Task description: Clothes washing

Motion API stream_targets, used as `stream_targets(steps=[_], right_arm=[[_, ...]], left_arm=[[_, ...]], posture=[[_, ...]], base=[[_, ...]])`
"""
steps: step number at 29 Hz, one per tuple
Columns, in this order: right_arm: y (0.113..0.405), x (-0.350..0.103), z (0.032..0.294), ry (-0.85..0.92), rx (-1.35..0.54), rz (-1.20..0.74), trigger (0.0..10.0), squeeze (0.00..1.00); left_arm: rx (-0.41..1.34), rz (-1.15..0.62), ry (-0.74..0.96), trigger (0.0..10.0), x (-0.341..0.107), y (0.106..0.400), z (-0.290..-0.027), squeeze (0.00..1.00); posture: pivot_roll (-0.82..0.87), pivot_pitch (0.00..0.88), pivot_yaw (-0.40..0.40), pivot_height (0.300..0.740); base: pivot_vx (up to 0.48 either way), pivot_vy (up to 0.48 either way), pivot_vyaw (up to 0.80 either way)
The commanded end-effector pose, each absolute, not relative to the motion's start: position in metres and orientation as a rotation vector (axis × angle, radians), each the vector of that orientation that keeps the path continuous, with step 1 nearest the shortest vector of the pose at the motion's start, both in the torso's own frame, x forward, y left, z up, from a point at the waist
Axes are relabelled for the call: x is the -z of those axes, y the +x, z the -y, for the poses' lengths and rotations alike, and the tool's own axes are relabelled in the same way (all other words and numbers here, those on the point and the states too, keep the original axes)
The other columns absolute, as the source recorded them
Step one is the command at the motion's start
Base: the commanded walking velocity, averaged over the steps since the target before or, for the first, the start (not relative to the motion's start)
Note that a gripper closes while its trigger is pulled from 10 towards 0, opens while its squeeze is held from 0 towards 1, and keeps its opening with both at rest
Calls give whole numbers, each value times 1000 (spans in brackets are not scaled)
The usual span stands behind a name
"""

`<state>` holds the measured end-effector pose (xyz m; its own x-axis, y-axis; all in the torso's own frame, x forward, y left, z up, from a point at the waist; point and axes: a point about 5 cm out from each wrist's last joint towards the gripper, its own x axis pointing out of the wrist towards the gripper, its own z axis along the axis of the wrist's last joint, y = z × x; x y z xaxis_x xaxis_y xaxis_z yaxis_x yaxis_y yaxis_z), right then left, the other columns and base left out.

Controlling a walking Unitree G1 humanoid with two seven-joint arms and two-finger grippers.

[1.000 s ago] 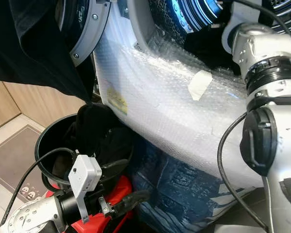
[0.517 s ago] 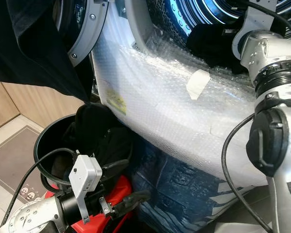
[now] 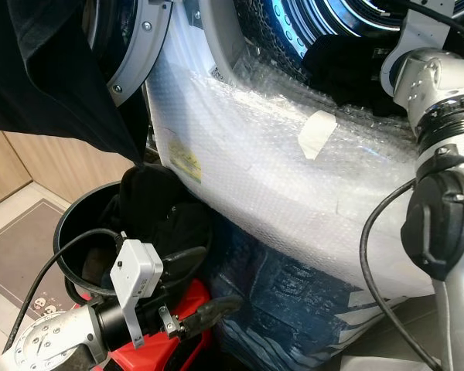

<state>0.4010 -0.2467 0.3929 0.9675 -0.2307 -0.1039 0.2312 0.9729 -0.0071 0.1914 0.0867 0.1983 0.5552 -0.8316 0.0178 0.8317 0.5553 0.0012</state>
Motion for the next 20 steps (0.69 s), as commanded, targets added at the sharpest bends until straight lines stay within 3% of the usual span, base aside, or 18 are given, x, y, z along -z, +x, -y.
stream_targets(steps=[1,11,20], right_arm=[[392,-415,258,10,264,-48,10000,1000],[381,-429,270,11,293,-51,10000,1000],[381,-424,265,-17,234,-100,10000,1000]], left_arm=[[994,11,-9,10000,-198,193,-87,0],[1023,26,15,10000,-202,202,-88,0],[1045,32,21,10000,-204,205,-87,0]], posture=[[-22,152,-139,740],[-48,135,-99,740],[-55,126,-81,740]], base=[[0,0,0],[0,0,0],[0,0,0]])
